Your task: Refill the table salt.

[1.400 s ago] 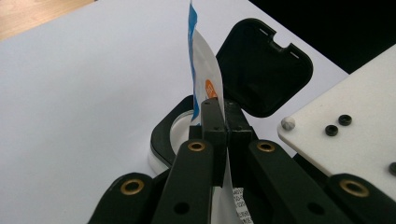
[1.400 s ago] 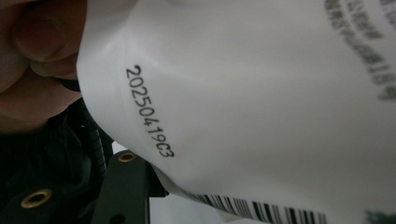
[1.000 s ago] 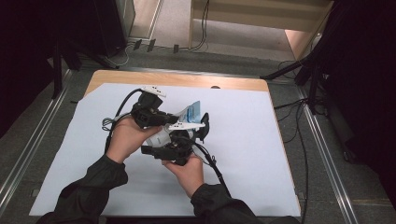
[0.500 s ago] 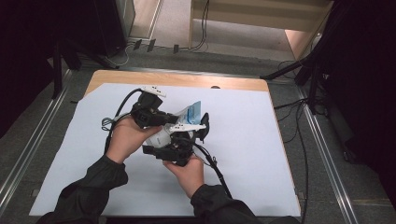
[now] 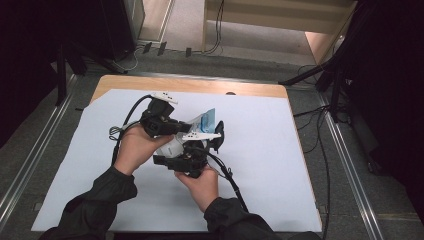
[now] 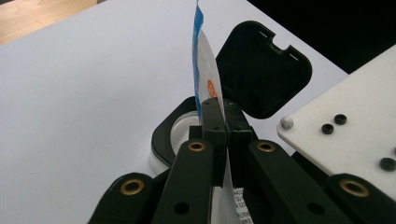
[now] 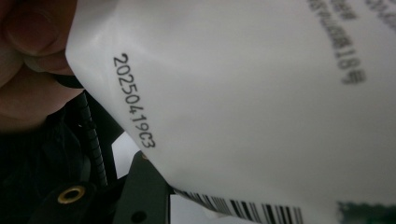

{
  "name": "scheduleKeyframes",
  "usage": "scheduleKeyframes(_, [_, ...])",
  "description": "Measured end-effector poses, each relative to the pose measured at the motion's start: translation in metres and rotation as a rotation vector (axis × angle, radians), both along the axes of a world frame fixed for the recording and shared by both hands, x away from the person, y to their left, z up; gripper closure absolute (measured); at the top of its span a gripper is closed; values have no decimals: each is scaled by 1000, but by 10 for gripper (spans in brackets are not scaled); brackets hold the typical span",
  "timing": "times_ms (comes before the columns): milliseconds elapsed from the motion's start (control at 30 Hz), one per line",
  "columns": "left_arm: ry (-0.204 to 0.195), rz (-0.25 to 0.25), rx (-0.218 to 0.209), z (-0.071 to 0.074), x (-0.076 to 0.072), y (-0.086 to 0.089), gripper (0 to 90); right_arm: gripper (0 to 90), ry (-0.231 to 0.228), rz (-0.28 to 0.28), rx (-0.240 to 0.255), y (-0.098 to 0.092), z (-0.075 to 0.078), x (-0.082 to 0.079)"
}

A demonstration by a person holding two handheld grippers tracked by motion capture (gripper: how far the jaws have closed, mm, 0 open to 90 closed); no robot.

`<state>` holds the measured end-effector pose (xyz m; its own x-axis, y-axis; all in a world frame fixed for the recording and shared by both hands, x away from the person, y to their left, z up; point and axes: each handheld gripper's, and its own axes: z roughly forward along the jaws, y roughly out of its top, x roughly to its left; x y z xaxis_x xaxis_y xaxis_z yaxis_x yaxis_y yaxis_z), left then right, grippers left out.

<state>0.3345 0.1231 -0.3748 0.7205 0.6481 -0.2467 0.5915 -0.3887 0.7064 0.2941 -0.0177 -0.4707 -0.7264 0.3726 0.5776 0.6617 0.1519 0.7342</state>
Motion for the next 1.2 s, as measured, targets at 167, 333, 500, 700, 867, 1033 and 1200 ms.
scheduleKeyframes(167, [0, 0, 1, 0, 0, 1, 900, 678, 2, 1, 1, 0, 0, 0])
scheduleKeyframes(333, [0, 4, -2, 0, -1, 1, 900, 686, 0, 5, -5, 0, 1, 0])
scheduleKeyframes(500, [0, 3, -4, 1, -1, 1, 900, 665, -17, 15, -9, 1, 1, 0])
scheduleKeyframes(700, [-2, 1, -1, 1, -1, 1, 900, 618, -31, 14, -20, 3, 1, -2])
scheduleKeyframes(867, [-1, 3, -1, 0, -1, 1, 900, 636, -24, 9, -17, 3, 1, -1])
scheduleKeyframes(1033, [-1, 1, -1, 1, -1, 1, 900, 659, -17, 12, -11, 2, 0, 0])
scheduleKeyframes(1200, [1, 3, -4, 1, -1, 2, 900, 671, -10, 14, -3, 3, 0, 0])
